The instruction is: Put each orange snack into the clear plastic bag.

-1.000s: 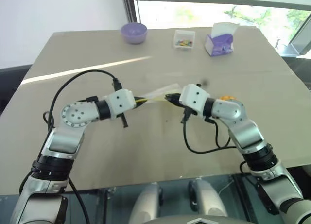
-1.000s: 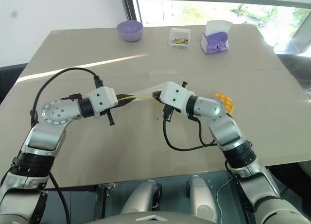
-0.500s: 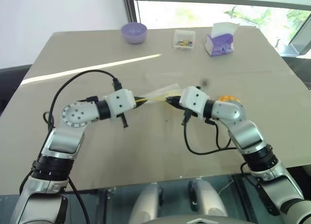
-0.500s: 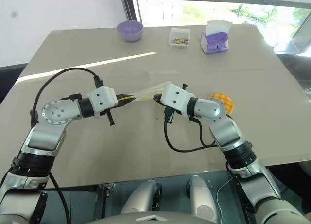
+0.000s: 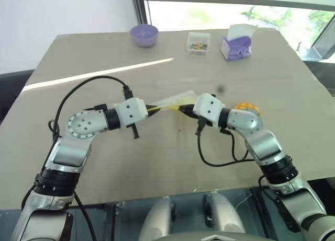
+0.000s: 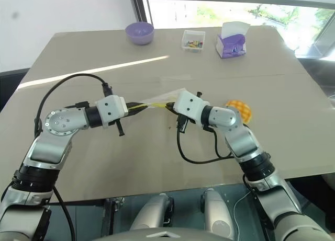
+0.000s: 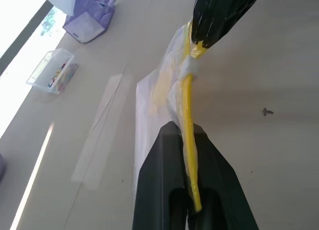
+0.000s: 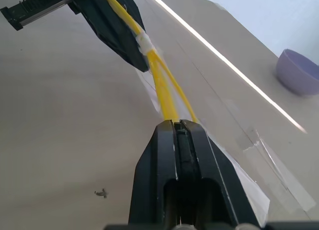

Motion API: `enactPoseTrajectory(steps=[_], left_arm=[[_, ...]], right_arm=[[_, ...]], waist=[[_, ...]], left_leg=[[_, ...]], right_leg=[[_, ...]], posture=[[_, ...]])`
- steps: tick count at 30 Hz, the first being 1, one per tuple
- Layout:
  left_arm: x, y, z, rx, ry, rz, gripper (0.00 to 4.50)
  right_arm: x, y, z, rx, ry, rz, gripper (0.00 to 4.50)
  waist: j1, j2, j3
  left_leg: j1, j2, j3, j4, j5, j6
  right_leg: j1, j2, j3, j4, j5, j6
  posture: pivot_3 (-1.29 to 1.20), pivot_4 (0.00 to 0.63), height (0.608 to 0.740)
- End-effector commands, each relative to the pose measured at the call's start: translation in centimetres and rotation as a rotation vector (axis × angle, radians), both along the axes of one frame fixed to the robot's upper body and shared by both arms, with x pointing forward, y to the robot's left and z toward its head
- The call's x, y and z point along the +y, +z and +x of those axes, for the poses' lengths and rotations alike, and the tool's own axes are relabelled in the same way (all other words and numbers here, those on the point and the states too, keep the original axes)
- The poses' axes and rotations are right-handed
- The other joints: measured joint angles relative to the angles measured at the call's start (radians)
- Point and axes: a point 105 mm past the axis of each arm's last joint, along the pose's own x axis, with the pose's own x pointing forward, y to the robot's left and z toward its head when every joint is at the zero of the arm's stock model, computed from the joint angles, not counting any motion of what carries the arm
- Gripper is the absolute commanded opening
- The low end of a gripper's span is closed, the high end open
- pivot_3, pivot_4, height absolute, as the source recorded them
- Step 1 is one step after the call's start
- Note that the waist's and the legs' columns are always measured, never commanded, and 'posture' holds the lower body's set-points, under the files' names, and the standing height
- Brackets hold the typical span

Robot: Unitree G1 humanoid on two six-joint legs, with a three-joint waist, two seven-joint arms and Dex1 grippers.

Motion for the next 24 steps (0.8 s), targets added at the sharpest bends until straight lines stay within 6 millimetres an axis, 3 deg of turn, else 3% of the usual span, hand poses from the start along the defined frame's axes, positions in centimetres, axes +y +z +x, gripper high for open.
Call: enactPoseTrajectory(steps=[1,11,15,21,24], left_arm=[[-0.5,0.3,-0.9,-0.043,-0.055,0.040,0.00],[-0.2,-1.3,-1.7,-0.037,-0.093,0.121,0.00],[-0.6,-1.6,-2.1,-0.033,-0.125,0.133,0.00],[-0.8,-1.6,-2.1,-0.037,-0.131,0.121,0.00],[-0.7,-1.2,-1.7,-0.049,-0.109,0.107,0.00]], right_arm=[[0.4,0.6,-0.1,0.044,0.015,0.068,0.09],[0.6,0.8,0.1,0.315,0.000,0.271,0.09],[0.4,-0.2,1.6,0.411,-0.123,0.330,0.09],[1.0,-2.3,2.5,0.320,-0.227,0.209,0.09],[0.9,-3.7,2.5,0.164,-0.230,0.029,0.09]], waist=[[0.000,0.000,0.000],[0.001,0.000,0.000],[0.000,0.000,0.000],[-0.001,0.000,0.000],[-0.002,0.000,0.000]], left_leg=[[0.000,0.000,0.000,0.000,0.000,0.000],[0.000,0.000,0.000,0.000,0.000,0.000],[0.000,0.000,-0.001,0.000,0.000,0.000],[0.000,0.000,0.000,0.000,0.000,0.000],[0.000,0.000,0.000,0.000,0.000,0.000]], right_leg=[[0.000,0.000,0.000,0.000,0.000,0.000],[0.000,0.000,0.000,0.000,0.000,0.000],[0.000,0.000,0.000,0.000,0.000,0.000],[0.000,0.000,0.000,0.000,0.000,0.000],[0.000,0.000,0.000,0.000,0.000,0.000]], posture=[[0.00,0.150,0.740],[0.00,0.150,0.740],[0.00,0.150,0.740],[0.00,0.150,0.740],[0.00,0.150,0.740]])
